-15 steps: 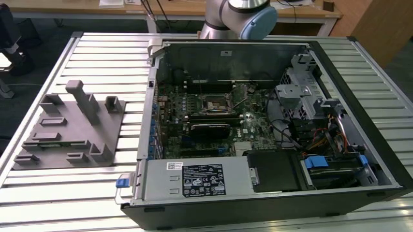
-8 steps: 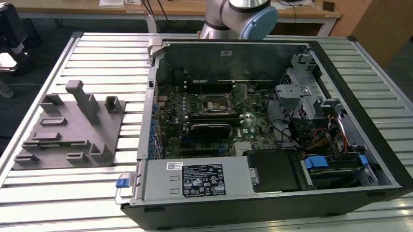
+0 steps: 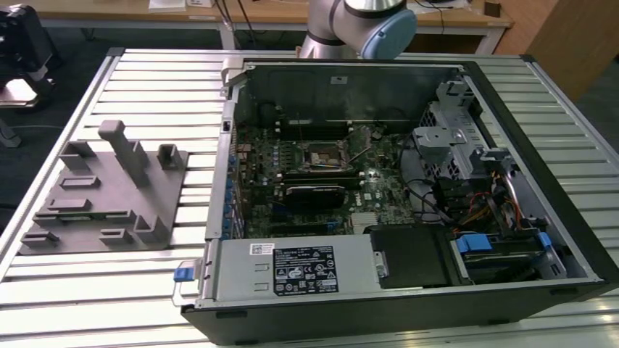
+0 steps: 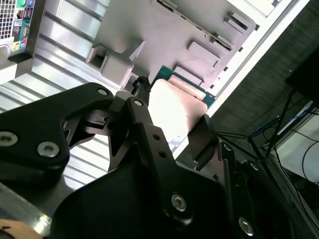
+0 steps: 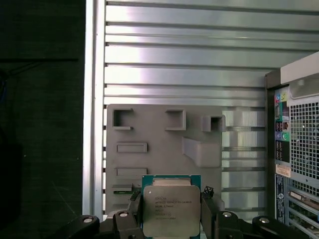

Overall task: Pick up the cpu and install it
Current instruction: 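Pick up the cpu and move it towards the insertion slot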

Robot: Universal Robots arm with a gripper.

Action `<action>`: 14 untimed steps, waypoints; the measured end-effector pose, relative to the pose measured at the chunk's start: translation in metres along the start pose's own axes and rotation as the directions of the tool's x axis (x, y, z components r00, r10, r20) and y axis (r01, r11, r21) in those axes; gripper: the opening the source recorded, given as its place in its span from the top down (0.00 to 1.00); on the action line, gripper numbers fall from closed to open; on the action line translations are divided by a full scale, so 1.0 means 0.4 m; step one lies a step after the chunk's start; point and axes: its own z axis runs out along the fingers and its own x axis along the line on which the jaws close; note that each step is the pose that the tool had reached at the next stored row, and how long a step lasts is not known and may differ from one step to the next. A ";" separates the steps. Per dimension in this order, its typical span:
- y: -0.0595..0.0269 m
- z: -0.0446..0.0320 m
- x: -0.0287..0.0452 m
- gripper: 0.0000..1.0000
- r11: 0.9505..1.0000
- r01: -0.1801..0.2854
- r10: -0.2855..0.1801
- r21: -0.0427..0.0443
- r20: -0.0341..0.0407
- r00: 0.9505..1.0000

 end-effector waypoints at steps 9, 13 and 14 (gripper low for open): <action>0.000 0.002 -0.033 0.45 1.000 0.000 0.000 0.000 0.000 1.000; 0.000 0.003 -0.048 0.45 1.000 0.000 0.000 0.000 0.000 1.000; 0.000 0.003 -0.052 0.45 1.000 0.000 0.000 0.000 0.000 1.000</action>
